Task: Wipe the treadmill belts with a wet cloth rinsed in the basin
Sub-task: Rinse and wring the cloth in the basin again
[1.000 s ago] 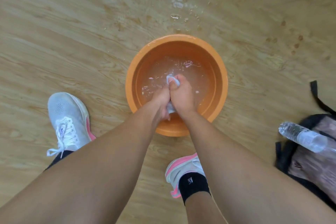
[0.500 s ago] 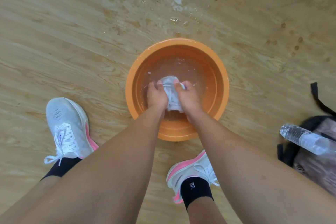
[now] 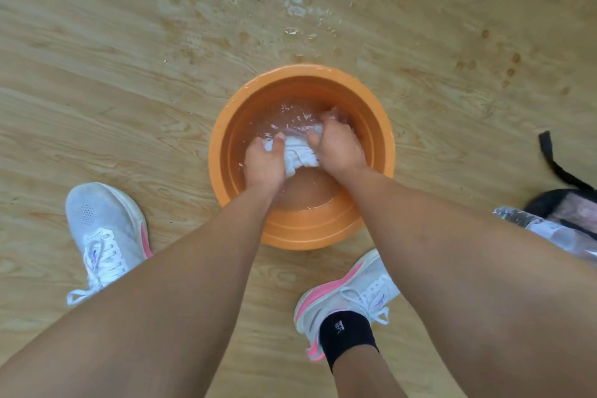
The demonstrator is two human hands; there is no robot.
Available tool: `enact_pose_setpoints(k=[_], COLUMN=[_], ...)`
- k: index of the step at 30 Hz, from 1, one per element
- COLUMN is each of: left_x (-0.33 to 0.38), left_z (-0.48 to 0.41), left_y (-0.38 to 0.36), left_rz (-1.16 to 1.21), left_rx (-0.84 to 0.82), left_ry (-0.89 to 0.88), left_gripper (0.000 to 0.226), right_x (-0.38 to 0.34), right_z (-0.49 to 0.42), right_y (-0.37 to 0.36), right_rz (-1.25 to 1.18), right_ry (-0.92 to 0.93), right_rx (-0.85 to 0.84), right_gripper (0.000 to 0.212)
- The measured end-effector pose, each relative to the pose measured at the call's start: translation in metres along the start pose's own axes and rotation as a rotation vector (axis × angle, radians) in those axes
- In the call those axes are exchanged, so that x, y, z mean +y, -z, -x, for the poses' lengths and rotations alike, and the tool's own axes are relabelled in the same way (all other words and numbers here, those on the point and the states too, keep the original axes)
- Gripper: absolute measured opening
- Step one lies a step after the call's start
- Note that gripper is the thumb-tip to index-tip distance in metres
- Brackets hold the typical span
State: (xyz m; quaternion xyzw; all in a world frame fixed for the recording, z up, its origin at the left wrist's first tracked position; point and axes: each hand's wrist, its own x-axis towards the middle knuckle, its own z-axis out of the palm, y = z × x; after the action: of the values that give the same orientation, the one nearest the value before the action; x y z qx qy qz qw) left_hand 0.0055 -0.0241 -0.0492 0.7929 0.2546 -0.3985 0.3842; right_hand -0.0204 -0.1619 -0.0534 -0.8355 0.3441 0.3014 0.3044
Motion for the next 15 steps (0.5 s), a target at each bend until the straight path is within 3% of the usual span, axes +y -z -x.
enact_pose_setpoints(k=[2, 5, 9, 11, 13, 15], left_x=[0.001, -0.003, 0.01, 0.017, 0.019, 0.016], left_z=[-0.006, 0.001, 0.03, 0.044, 0.056, 0.067], left_y=[-0.001, -0.012, -0.023, -0.019, -0.015, -0.007], left_rz=[-0.001, 0.252, 0.686, 0.675, 0.516, 0.366], left_rx=[0.049, -0.05, -0.297, -0.37, -0.363, -0.273], left_ry=[0.056, 0.215, 0.493, 0.508, 0.491, 0.359], left_gripper=[0.04, 0.031, 0.036, 0.036, 0.031, 0.028], right_x=[-0.003, -0.025, -0.032, -0.025, -0.016, -0.015], right_z=[0.004, 0.02, 0.024, 0.019, 0.018, 0.025], right_y=[-0.006, -0.024, -0.032, -0.015, -0.002, 0.007], right_rz=[-0.193, -0.472, -0.264, -0.184, -0.106, -0.106], right_ry=[-0.085, -0.194, -0.084, -0.087, -0.067, -0.038], right_rx=[0.047, -0.008, -0.018, -0.018, -0.057, -0.067], right_gripper=[0.022, 0.045, 0.026, 0.009, 0.026, 0.038])
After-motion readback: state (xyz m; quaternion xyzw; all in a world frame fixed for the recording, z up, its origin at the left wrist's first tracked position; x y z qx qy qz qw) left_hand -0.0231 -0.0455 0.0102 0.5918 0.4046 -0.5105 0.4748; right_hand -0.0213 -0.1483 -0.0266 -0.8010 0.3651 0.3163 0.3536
